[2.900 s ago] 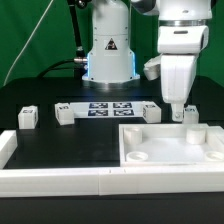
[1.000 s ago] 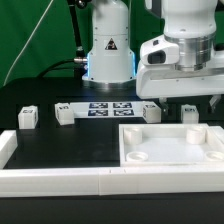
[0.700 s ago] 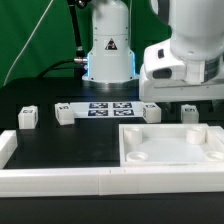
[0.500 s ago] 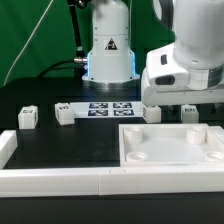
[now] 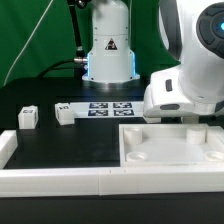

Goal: Assemble one leg

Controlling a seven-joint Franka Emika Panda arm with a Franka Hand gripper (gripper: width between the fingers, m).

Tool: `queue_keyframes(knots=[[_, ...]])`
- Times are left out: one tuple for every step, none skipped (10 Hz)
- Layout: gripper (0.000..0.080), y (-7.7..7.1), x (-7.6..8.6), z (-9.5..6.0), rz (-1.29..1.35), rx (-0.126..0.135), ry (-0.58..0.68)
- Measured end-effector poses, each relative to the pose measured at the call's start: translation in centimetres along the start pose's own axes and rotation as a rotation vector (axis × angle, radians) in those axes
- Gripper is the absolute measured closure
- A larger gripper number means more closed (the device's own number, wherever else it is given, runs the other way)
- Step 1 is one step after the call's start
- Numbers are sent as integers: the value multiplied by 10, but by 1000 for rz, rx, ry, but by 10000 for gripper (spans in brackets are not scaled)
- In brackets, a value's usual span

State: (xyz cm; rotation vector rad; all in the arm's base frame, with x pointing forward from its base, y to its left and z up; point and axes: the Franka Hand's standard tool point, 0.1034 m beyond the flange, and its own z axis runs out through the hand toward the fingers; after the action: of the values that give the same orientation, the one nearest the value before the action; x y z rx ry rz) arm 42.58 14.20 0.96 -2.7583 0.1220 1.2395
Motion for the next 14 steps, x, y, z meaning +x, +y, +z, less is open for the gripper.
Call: queue_keyframes(knots=[[150,0,-1,3,14,-2,-5],[150,-1,-2,5,23,-6,-9],[150,-2,-3,7,32,-8,-12],[150,-1,-3,8,27,-8,-10],[150,0,-1,8,23,-5,-3],[191,0,-1,8,18,-5,-3],[191,0,-1,8,18,-5,-3],[328,0,-1,8,18,-5,-3],[462,0,-1,8,18,-5,-3],[462,0,-1,8,18,-5,-3],[509,0,-1,8,18,-5,-3],[509,0,-1,8,18,-5,-3],[509,0,-1,8,18,-5,-3],[509,0,-1,8,18,-5,-3]])
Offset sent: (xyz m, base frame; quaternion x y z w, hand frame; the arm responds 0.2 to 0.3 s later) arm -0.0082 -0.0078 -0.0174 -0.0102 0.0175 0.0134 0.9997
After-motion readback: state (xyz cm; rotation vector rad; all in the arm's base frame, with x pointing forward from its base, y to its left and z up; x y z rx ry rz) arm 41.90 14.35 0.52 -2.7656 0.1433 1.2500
